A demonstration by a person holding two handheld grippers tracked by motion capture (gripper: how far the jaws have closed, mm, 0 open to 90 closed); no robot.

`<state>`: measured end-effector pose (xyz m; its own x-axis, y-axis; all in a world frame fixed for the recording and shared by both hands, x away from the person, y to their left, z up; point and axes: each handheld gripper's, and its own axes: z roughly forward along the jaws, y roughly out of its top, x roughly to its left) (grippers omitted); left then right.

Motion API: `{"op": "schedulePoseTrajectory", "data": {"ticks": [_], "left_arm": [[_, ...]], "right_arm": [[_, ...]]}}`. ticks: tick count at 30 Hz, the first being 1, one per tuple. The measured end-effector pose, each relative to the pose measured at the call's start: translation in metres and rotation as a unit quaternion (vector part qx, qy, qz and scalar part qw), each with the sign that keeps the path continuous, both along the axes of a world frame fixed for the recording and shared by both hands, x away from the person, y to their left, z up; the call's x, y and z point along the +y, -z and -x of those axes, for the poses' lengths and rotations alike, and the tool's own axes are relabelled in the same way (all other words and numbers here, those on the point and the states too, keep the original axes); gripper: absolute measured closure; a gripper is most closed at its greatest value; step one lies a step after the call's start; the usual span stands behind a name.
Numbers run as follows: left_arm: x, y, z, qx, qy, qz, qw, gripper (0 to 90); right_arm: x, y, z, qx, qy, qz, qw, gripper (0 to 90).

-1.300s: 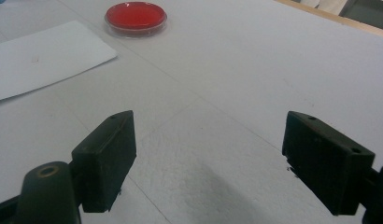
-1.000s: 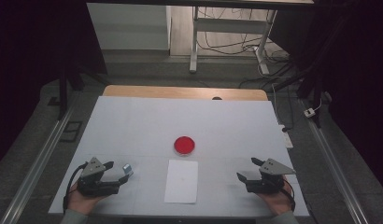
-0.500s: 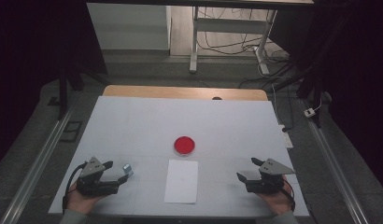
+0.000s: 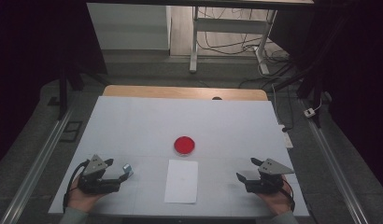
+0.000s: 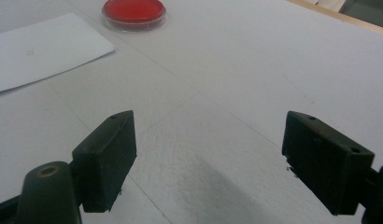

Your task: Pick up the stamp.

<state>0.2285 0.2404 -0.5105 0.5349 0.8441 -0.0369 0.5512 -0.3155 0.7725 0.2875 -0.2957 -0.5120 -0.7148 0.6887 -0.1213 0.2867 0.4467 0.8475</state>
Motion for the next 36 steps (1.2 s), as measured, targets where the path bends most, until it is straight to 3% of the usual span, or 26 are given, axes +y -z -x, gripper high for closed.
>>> {"op": "schedulePoseTrajectory", "data": {"ticks": [8,19,36], "left_arm": [[-0.01,0.001,-0.012,0.014,0.014,-0.015,0.9997,26.6],[-0.015,0.004,-0.018,0.021,0.019,-0.017,0.9994,37.8],[-0.012,0.007,-0.018,0.026,0.03,-0.015,0.9991,67.2]], "right_arm": [[0.0,0.001,0.0,0.001,0.0,0.001,1.0,17.9],[0.001,0.0,0.0,0.0,0.0,0.003,1.0,18.0],[0.001,0.001,0.0,0.001,0.001,0.006,1.0,18.0]]}}
